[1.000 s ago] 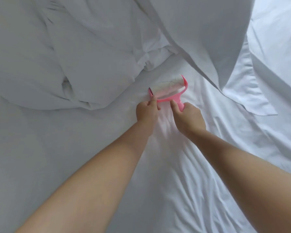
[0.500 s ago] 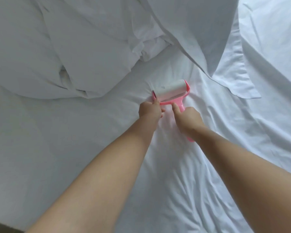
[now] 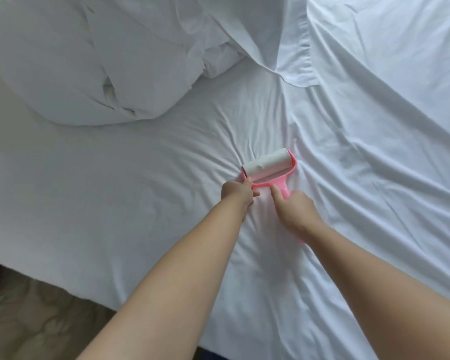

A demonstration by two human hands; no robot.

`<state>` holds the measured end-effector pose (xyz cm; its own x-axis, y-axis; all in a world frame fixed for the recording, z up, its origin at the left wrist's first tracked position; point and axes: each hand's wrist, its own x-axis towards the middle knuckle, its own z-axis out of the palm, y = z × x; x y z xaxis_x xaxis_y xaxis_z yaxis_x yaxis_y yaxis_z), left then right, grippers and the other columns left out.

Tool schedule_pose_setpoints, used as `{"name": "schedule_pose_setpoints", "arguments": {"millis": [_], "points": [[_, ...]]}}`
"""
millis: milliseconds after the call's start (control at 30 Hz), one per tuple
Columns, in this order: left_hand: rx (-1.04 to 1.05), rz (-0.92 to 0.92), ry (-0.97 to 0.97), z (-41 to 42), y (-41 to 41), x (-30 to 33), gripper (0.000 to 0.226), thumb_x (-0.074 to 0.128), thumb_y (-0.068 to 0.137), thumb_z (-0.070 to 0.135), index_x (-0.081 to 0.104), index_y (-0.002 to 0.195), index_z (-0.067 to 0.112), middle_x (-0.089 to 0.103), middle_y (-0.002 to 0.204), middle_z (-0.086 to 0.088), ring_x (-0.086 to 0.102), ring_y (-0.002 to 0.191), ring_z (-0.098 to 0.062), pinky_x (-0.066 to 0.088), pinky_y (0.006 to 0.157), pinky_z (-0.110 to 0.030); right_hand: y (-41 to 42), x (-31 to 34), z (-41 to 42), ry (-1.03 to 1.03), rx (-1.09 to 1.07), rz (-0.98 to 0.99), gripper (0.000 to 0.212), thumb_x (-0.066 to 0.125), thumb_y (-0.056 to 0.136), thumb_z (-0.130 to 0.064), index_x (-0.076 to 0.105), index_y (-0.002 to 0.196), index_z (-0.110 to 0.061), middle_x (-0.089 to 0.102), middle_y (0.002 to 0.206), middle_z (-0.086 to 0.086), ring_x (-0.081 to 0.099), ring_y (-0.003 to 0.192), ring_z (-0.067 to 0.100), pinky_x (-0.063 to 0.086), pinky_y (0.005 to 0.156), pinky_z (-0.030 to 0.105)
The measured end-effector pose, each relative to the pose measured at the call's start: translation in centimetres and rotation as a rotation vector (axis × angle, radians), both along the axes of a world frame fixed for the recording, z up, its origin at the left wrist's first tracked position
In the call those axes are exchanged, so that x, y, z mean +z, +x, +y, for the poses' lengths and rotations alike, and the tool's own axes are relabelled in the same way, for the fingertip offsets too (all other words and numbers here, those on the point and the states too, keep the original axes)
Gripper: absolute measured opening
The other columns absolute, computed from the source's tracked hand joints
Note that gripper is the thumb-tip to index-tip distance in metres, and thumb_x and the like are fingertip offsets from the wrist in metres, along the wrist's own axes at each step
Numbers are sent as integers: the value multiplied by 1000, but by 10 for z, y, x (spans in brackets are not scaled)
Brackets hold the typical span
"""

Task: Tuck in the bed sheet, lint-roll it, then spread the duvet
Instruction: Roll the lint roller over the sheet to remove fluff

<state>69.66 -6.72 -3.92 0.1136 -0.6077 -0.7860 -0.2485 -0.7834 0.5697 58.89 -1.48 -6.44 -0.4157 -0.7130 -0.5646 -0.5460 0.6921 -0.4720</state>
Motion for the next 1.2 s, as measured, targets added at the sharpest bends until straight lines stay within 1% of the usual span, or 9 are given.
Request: {"name": "schedule_pose_setpoints", "arguments": {"millis": [167, 333, 433, 600, 800, 967, 1033, 1100, 1200], "points": [[23, 18, 54, 58, -10, 3, 29, 46, 101, 27, 64, 108, 5, 59, 71, 4, 41, 50, -8, 28, 33, -14, -9, 1, 60, 20, 21, 4, 64, 34, 92, -64, 61, 101, -6, 63, 103, 16, 60, 93, 34, 47, 74, 36], [84, 32, 10, 88, -14, 7, 33, 46, 99, 27, 58, 72, 12, 61, 67, 3, 42, 51, -12, 29, 45, -22, -15, 24, 84, -16, 80, 106, 58, 33, 93, -62, 58, 89, -10, 62, 93, 9, 54, 80, 28, 39, 65, 33], [154, 36, -68, 76, -12, 16, 37, 49, 97, 26, 58, 63, 13, 62, 66, 2, 43, 50, -13, 31, 48, -24, -15, 37, 65, -69, 106, 119, 57, 32, 93, -62, 58, 90, -11, 62, 92, 7, 55, 82, 27, 38, 64, 33], [168, 56, -183, 23, -1, 21, 36, 52, 95, 26, 59, 62, 13, 62, 65, 3, 44, 50, -12, 32, 50, -24, -5, 44, 11, -145, 107, 110, 59, 33, 93, -63, 56, 96, -9, 56, 90, 6, 49, 81, 26, 36, 65, 34], [144, 51, -258, -56, 19, 14, 35, 57, 91, 32, 60, 63, 11, 59, 60, 4, 44, 42, -9, 35, 47, -22, 14, 38, -69, -195, 114, 46, 50, 30, 96, -58, 49, 89, -13, 47, 76, -2, 45, 68, 19, 27, 52, 32], [88, 57, -321, -132, 24, 9, 37, 55, 94, 34, 60, 67, 11, 58, 61, 4, 46, 43, -7, 37, 49, -21, 19, 29, -144, -245, 45, -15, 46, 28, 98, -52, 47, 86, -12, 51, 83, 2, 50, 76, 24, 33, 61, 33], [62, 44, -321, -160, 22, 4, 38, 52, 96, 36, 60, 71, 10, 58, 62, 3, 47, 47, -8, 38, 50, -21, 19, 24, -171, -249, 18, -18, 49, 27, 98, -53, 51, 94, -10, 54, 91, 7, 53, 82, 27, 40, 66, 34], [50, 47, -320, -182, 19, -1, 37, 50, 97, 36, 60, 73, 10, 58, 64, 3, 48, 50, -9, 39, 50, -21, 18, 18, -194, -256, -8, -14, 56, 26, 97, -54, 54, 108, -6, 57, 103, 12, 57, 88, 31, 41, 64, 34], [61, 60, -283, -207, 15, -8, 28, 51, 97, 32, 63, 88, 7, 58, 68, 3, 48, 52, -9, 36, 47, -20, 17, 5, -216, -260, -53, -29, 63, 26, 97, -54, 47, 132, -7, 55, 129, 16, 58, 111, 35, 39, 70, 32]]}}
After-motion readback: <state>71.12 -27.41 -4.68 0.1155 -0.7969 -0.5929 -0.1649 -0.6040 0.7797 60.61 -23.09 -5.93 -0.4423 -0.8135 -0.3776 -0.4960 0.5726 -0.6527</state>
